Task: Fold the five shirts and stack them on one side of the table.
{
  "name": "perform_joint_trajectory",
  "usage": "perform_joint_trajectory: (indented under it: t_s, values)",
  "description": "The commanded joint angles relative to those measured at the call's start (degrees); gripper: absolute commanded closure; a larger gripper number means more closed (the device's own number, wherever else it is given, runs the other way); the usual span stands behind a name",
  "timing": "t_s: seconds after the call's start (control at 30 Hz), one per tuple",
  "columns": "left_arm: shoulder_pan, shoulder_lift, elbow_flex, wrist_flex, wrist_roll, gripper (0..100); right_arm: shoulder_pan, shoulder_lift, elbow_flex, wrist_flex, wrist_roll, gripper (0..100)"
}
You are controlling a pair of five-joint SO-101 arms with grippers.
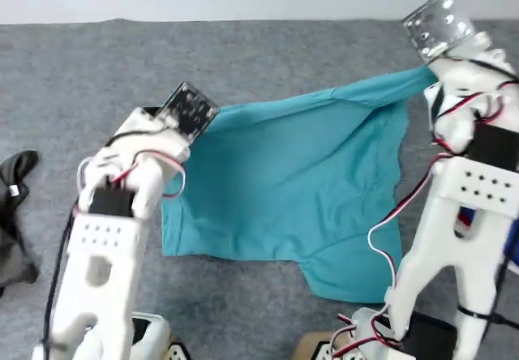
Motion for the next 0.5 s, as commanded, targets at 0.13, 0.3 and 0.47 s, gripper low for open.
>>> perform_joint_trajectory:
  t_s: [0.13, 0.3, 0.47]
  values:
    - [-1.0, 21.2, -16.7, -3.2, -0.3, 99, -0.7, 3.2, 5.4, -18.0, 0.3, 98.6]
    - [-1.0, 32.1, -27.4, -2.9, -0.3, 99, -0.7, 8.6, 2.1, -24.7, -1.0, 98.6]
    - [-1.0, 39.5, -36.2, -1.5, -0.3, 99, -0.7, 14.9, -5.0, -25.1, -3.4, 98.6]
